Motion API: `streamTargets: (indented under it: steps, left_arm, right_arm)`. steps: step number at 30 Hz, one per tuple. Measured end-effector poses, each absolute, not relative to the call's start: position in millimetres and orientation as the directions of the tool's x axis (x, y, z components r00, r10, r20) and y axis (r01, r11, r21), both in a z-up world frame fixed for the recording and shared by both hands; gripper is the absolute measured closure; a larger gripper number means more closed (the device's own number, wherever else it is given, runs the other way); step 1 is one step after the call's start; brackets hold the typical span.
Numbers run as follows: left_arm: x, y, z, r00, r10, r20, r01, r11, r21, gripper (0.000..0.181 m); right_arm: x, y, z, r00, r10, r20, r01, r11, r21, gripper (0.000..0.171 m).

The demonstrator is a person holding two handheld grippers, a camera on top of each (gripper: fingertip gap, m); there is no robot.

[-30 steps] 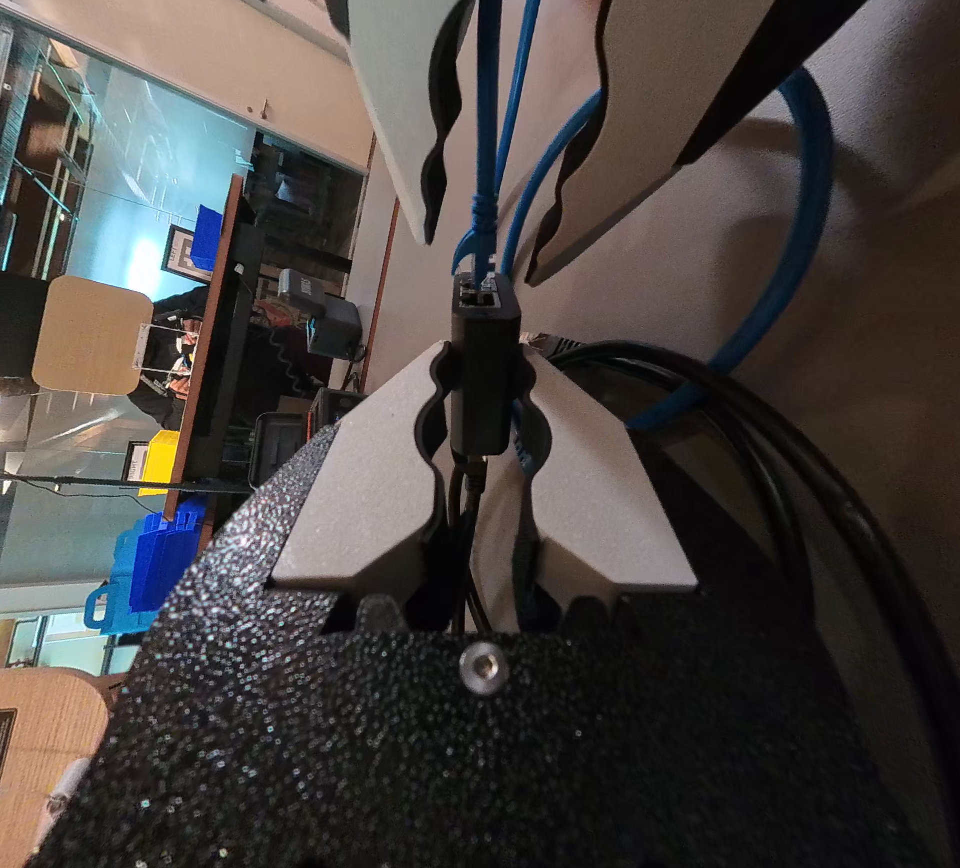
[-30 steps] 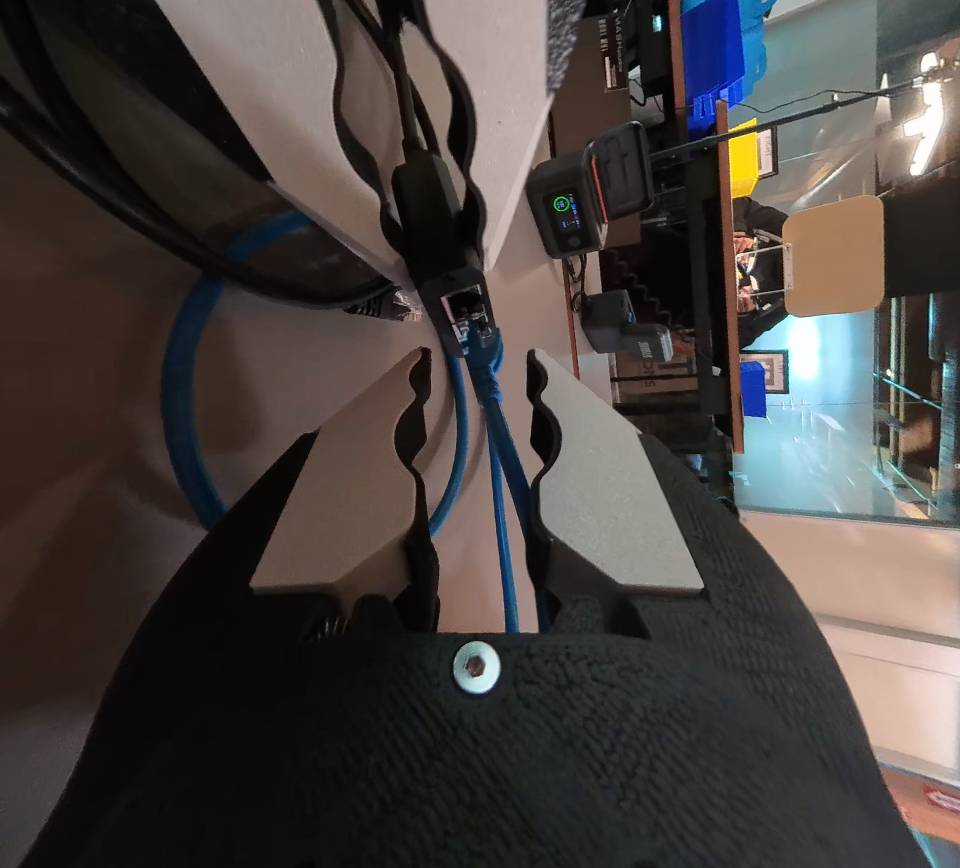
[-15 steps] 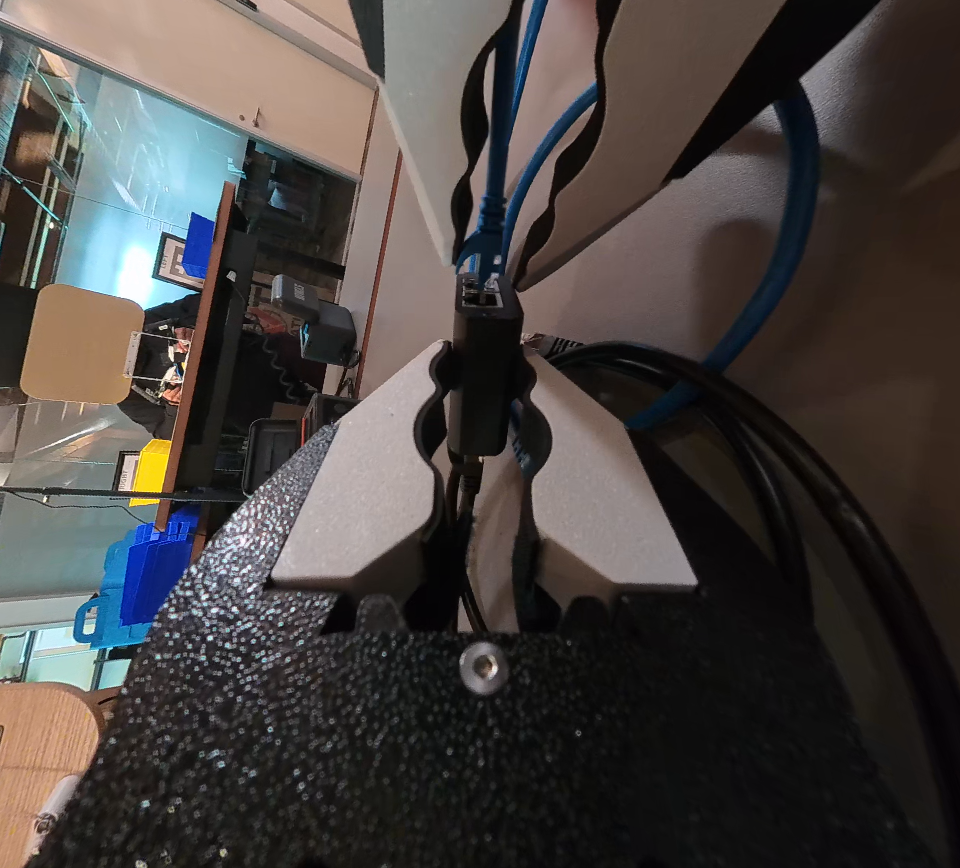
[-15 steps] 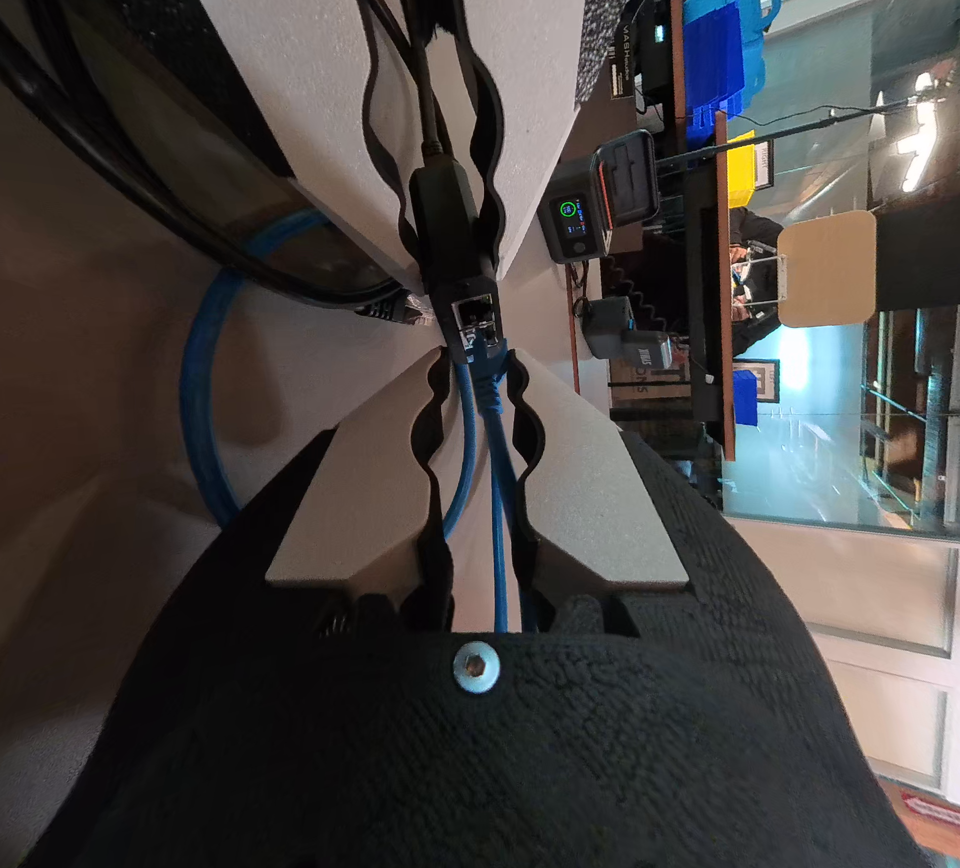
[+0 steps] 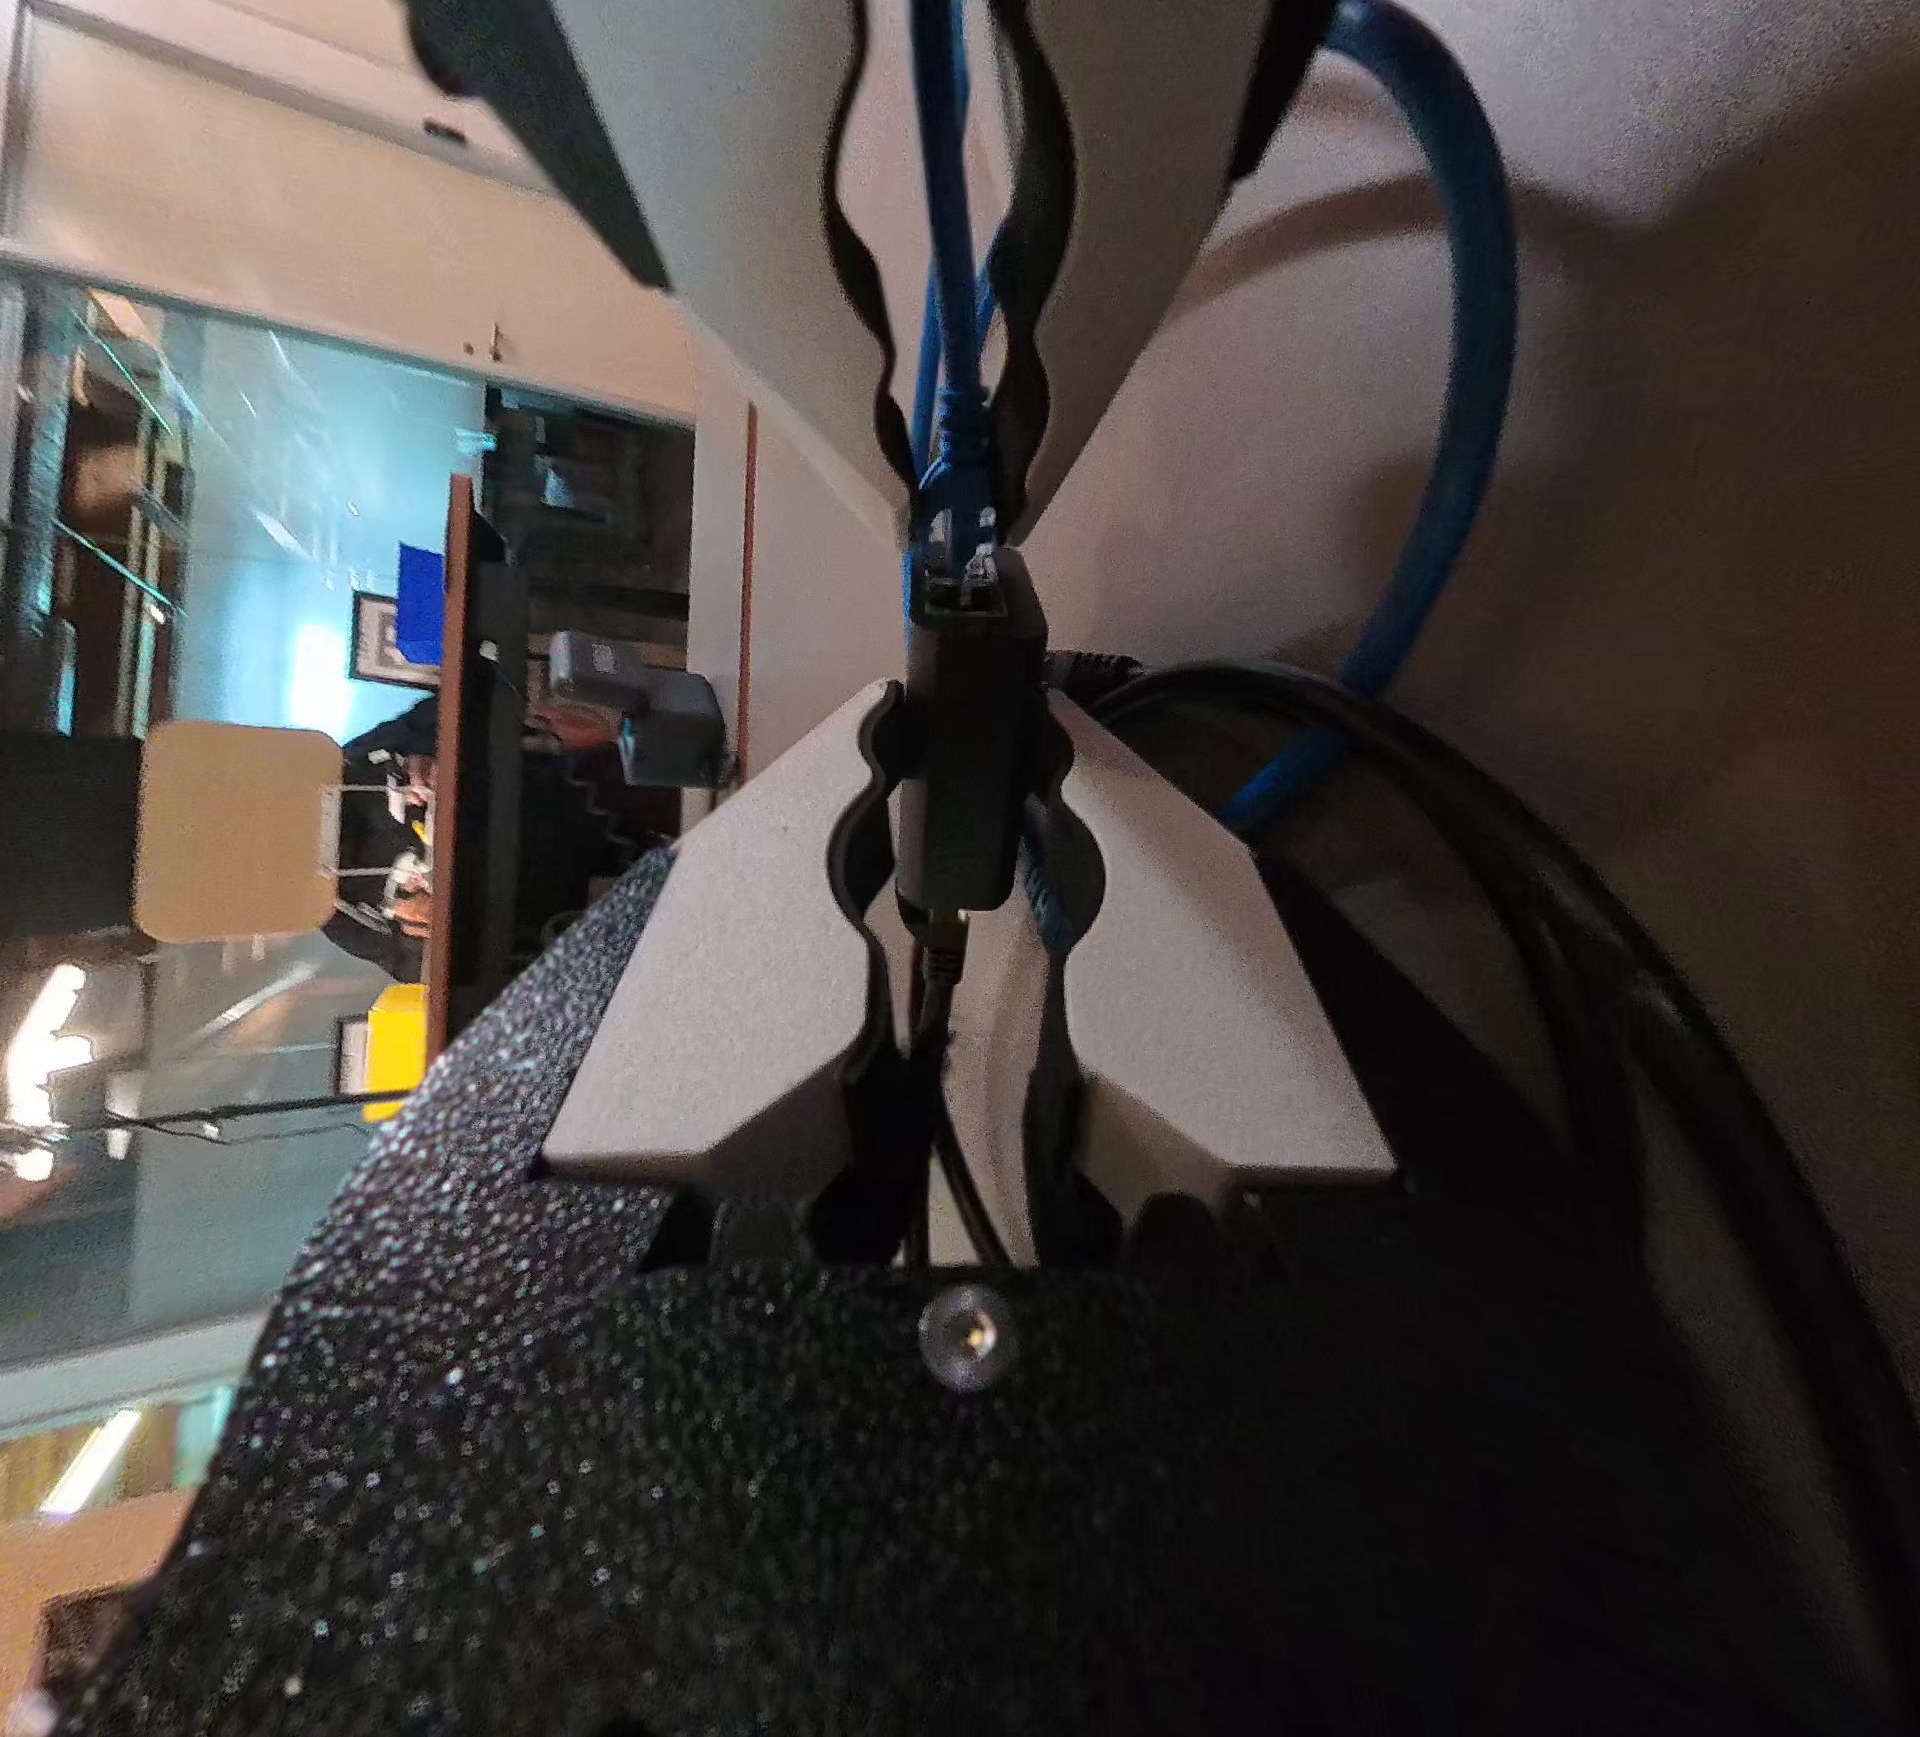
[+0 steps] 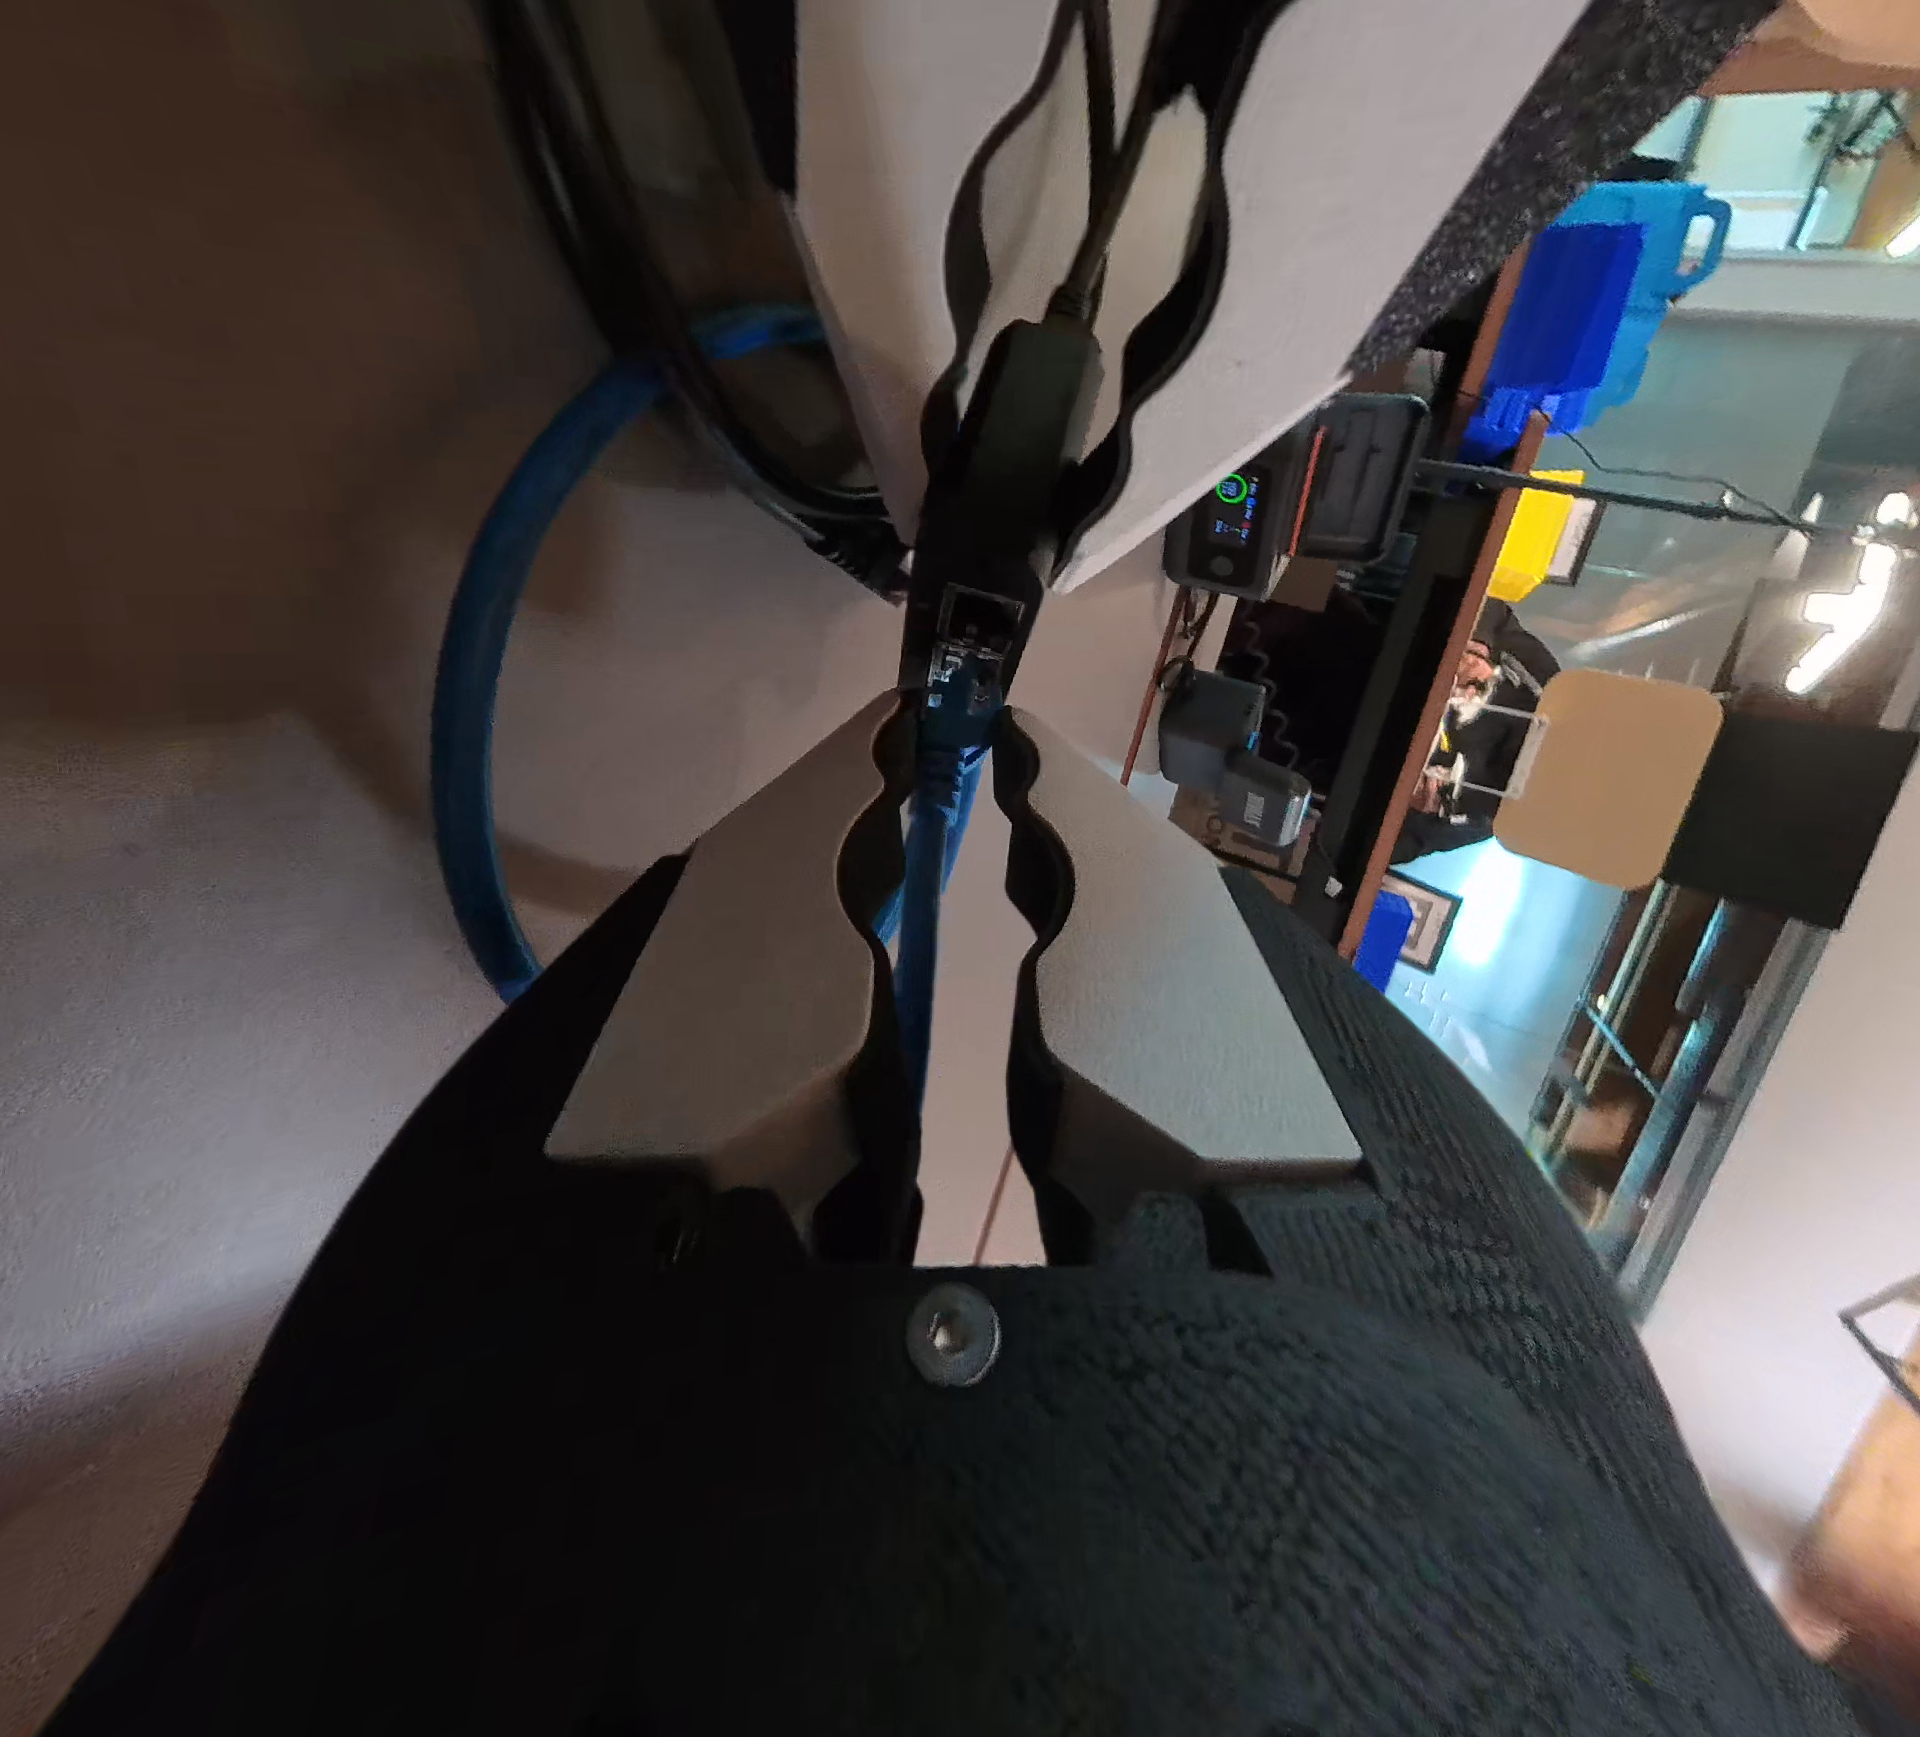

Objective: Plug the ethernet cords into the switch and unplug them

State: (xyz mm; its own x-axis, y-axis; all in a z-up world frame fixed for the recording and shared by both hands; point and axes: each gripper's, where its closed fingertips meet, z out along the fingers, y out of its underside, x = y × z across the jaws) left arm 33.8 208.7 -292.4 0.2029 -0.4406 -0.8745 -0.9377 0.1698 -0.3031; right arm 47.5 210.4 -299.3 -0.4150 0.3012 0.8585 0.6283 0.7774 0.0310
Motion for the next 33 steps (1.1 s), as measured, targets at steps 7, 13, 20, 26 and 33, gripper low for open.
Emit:
streamTargets:
  steps: [7,13,20,26,33]
  left_arm:
    - [33.6,208.9,-292.6,0.191,-0.453,-0.871,-0.928,0.204,-0.31,0.16]
    - [30.8,209.7,-291.8,0.239,-0.475,-0.847,-0.917,0.175,-0.358,0.16]
    - [34.9,208.0,-293.2,0.233,-0.492,-0.839,-0.911,0.192,-0.365,0.159]
    - [33.1,208.6,-291.7,0.202,-0.459,-0.865,-0.926,0.197,-0.321,0.16]
    - [32.6,209.4,-293.2,0.184,-0.457,-0.87,-0.933,0.198,-0.301,0.16]
  right_arm:
    - [46.6,209.1,-297.2,-0.491,0.256,0.833,0.594,0.797,0.105,0.158]
    - [43.6,211.4,-292.1,-0.411,0.354,0.84,0.667,0.745,0.012,0.158]
    - [49.2,207.8,-292.5,-0.448,0.27,0.852,0.655,0.748,0.107,0.159]
    - [46.8,207.6,-291.7,-0.377,0.376,0.847,0.684,0.729,-0.019,0.16]
    - [47.5,204.9,-293.0,-0.344,0.401,0.849,0.701,0.711,-0.053,0.159]
